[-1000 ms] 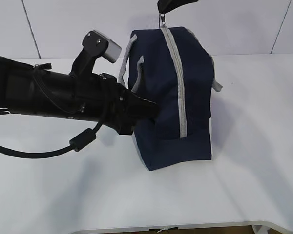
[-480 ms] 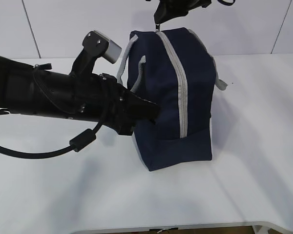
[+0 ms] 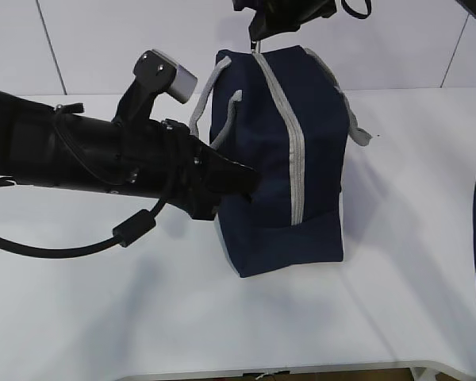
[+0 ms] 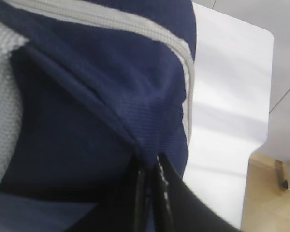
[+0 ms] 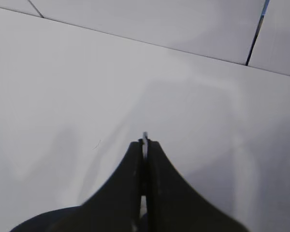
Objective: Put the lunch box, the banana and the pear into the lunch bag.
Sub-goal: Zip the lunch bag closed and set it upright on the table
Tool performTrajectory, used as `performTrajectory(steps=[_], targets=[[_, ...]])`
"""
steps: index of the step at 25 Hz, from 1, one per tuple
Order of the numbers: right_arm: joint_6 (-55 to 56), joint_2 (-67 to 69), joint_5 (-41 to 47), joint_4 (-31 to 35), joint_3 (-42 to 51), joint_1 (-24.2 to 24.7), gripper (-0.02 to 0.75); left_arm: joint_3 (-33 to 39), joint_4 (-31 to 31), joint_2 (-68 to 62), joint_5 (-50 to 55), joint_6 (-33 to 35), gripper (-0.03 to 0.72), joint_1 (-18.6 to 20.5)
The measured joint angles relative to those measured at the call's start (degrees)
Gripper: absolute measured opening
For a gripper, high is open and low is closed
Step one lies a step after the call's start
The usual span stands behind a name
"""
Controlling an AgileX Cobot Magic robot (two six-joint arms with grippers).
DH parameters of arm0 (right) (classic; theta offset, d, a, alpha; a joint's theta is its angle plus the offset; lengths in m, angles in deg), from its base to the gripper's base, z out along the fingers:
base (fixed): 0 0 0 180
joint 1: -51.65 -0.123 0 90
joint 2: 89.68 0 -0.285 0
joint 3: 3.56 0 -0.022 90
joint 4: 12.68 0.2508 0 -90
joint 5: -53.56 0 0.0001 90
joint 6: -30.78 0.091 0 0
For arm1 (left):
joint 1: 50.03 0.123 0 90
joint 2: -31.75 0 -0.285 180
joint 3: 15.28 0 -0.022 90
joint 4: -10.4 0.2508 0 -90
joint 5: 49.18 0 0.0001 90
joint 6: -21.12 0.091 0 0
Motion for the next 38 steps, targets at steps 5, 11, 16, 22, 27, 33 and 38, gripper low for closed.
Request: performTrajectory(steps=[5,11,16,22,27,33,38], targets=[[0.2,0.1,-1.2,0.0,0.0,1.2,0.018,0.0,-0.2,0.0,-0.5,0.0,-0.015,0.0],[0.5,0.9,-2.2,0.3,0.0,2.4,0.018,0.0,-0.7,0.0,-1.3,0.0,-0.015,0.0],[0.6,1.0,-0.3,-0.6,-0.5,2.8,0.018,0.0,-0.7,0.0,-2.6,0.0,-0.015,0.0],[-0.8,1.0,7.0,-4.0,-2.3,3.1,0.018,0.0,-0.6,0.0,-6.7,0.1,-0.015,0.0],[-7.8,1.0,13.8,-4.5,-5.2,3.3,0.018,0.0,-0.6,0.7,-13.8,0.7,-0.015,0.0],[-12.5,1.0,14.7,-4.1,-5.8,3.3,0.018,0.0,-0.7,2.1,-23.2,4.3,-0.015,0.0],[-13.3,1.0,14.8,-2.3,-5.9,3.3,0.018,-0.1,-0.8,2.2,-27.6,4.8,-0.015,0.0]])
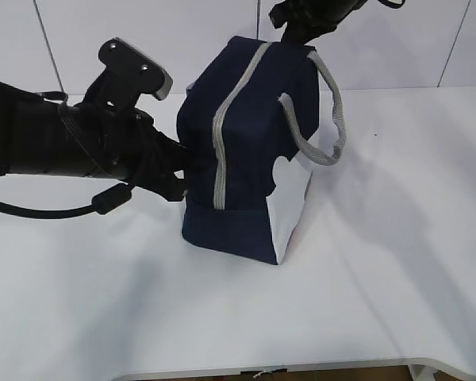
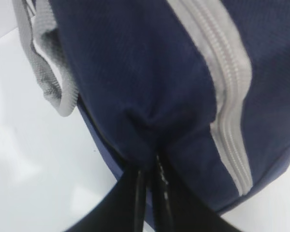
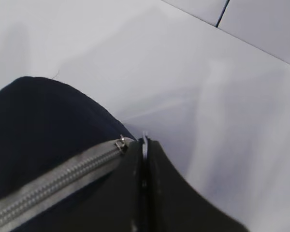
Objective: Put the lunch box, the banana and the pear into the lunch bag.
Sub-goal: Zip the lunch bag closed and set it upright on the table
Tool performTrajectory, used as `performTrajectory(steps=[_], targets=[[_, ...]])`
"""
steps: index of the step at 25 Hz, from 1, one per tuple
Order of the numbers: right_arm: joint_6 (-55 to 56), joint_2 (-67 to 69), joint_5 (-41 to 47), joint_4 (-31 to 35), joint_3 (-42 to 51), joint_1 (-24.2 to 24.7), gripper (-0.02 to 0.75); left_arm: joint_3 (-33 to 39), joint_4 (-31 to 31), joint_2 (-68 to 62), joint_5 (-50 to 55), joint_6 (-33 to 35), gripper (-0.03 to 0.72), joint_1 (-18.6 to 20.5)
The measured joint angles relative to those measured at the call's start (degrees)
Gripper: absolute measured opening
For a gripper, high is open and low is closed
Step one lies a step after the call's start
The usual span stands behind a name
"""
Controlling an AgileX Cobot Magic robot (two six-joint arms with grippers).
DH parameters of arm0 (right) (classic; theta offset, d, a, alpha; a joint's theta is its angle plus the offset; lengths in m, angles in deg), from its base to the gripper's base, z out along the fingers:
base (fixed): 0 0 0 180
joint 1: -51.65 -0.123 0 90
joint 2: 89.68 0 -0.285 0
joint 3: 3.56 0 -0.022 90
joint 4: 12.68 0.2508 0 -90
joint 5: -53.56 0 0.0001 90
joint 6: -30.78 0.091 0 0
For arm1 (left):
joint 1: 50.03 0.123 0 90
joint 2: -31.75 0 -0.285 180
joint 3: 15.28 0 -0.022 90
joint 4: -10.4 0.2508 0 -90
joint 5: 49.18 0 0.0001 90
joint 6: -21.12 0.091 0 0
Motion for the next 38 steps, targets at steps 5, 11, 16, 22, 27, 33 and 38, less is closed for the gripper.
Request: performTrajectory(steps=[5,11,16,22,27,33,38], targets=[[-0.6,0.0,0.1,0.2,0.0,0.0,0.018,0.0,-0.1,0.0,-1.5,0.2,-0.015,0.0],[-0.3,-3.1,0.0,0.3,6.4,0.0,0.018,0.0,0.2,0.0,-1.8,0.2,-0.015,0.0],[-0.3,-10.5,-1.0,0.3,19.7,0.0,0.018,0.0,2.2,0.0,-3.4,0.3,-0.015,0.0],[-0.7,-20.3,-1.4,0.7,33.8,0.0,0.018,0.0,8.2,0.2,-8.1,0.3,-0.015,0.0],[-1.0,-30.0,-1.2,1.6,43.2,0.0,0.018,0.0,14.6,0.2,-11.2,0.3,-0.015,0.0],[-1.0,-37.7,-1.1,3.7,53.1,0.0,0.018,0.0,24.8,0.2,-16.0,0.3,-0.015,0.0],[-1.0,-40.9,-1.1,7.1,58.6,0.0,0.018,0.0,34.0,0.2,-19.3,0.3,-0.015,0.0]])
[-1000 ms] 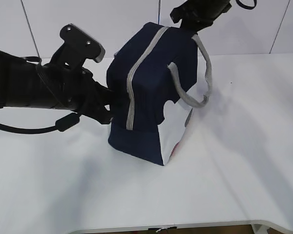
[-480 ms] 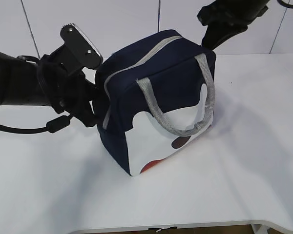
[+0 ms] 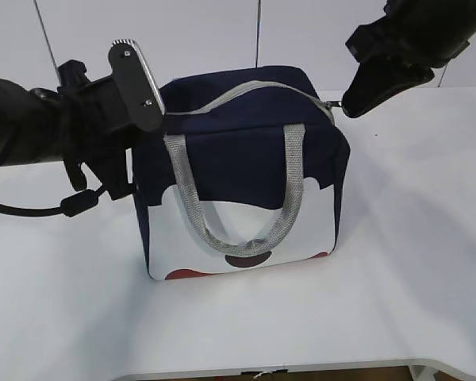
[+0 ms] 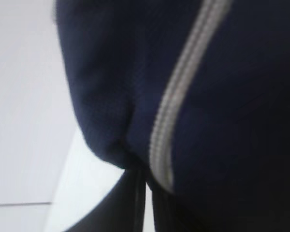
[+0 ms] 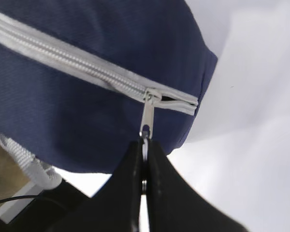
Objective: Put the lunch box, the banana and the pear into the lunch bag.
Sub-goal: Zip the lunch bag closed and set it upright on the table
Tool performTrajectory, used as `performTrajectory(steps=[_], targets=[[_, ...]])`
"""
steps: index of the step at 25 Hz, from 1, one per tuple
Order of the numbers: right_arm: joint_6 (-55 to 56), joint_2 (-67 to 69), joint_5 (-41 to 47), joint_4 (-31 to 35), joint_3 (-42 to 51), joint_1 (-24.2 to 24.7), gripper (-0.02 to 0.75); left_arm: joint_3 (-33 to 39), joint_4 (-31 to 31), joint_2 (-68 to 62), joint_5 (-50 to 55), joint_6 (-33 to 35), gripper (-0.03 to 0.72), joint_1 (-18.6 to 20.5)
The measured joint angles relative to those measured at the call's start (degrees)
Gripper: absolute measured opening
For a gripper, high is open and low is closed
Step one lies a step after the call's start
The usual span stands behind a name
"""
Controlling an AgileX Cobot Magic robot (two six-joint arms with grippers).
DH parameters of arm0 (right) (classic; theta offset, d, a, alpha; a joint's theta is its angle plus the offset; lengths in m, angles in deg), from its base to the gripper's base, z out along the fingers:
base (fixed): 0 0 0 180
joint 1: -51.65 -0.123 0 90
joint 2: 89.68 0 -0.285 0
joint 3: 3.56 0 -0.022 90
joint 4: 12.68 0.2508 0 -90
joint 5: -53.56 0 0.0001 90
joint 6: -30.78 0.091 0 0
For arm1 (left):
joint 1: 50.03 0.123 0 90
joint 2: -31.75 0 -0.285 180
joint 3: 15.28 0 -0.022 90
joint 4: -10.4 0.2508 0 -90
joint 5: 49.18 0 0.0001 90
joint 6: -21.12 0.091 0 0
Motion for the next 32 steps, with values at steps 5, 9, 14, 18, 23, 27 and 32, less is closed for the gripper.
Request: performTrajectory(steps=[5,9,14,18,23,27,32], targets=[[3.4,-1.9,0.0,2.3,0.9,0.0,0.018,0.0,10.4,0.0,-3.6,0.0,-0.015,0.0],[11.0,-1.9,0.0,2.7,1.1,0.0,0.018,0.0,15.4,0.0,-7.3,0.0,-0.015,0.0],[19.2,-1.9,0.0,2.8,1.1,0.0,0.018,0.0,16.6,0.0,-8.7,0.0,-0.015,0.0],[26.3,-1.9,0.0,2.8,1.1,0.0,0.018,0.0,16.6,0.0,-8.7,0.0,-0.015,0.0],[31.0,-1.9,0.0,2.9,1.1,0.0,0.018,0.1,16.4,0.0,-8.7,0.0,-0.015,0.0],[35.3,-1.9,0.0,2.9,1.1,0.0,0.018,0.3,15.3,0.0,-8.8,0.0,-0.015,0.0],[43.5,-1.9,0.0,3.2,1.1,0.0,0.018,0.3,14.4,0.0,-8.8,0.0,-0.015,0.0]])
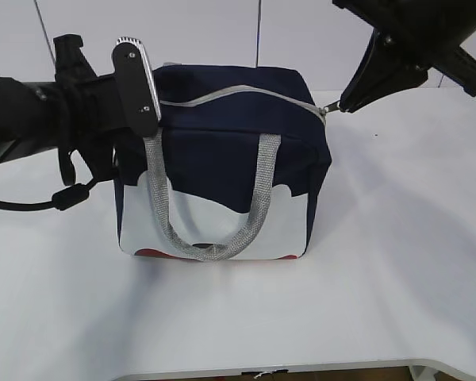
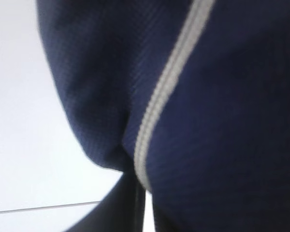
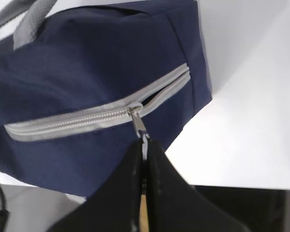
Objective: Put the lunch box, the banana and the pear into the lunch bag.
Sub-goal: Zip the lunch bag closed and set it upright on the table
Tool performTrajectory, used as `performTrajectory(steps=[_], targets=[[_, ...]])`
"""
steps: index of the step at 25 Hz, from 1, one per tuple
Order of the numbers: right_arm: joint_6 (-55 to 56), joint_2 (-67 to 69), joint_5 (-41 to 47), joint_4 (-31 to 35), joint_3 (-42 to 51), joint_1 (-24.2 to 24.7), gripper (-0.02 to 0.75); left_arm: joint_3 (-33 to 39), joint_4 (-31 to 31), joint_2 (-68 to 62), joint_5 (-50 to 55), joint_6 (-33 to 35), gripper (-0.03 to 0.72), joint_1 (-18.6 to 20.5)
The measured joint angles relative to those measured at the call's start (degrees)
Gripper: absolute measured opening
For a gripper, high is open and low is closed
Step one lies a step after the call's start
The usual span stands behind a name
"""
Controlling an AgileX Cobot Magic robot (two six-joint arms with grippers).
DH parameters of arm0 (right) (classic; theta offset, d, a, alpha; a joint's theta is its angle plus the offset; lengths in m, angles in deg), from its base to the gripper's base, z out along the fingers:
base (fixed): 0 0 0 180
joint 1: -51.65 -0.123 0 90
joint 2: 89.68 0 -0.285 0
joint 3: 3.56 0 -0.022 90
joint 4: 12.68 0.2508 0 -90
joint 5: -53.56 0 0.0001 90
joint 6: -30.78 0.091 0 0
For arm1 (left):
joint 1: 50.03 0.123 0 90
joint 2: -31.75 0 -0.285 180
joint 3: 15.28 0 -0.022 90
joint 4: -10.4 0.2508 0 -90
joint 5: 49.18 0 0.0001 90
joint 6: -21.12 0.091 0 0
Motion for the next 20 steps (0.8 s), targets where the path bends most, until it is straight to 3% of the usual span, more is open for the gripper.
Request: performTrajectory(steps=[5,11,20], targets=[[8.9,0.0,-0.8,4.2,0.0,0.0,0.018,0.0,-0.1,0.0,-0.1,0.0,-0.015,0.0],[13.2,0.0,-8.6,13.6,0.1,0.0,0.018,0.0,-0.6,0.0,-0.3,0.0,-0.015,0.0],[12.2,0.0,-4.3,0.5,0.1,0.8,0.018,0.0,-0.9,0.0,-0.6,0.0,-0.015,0.0]])
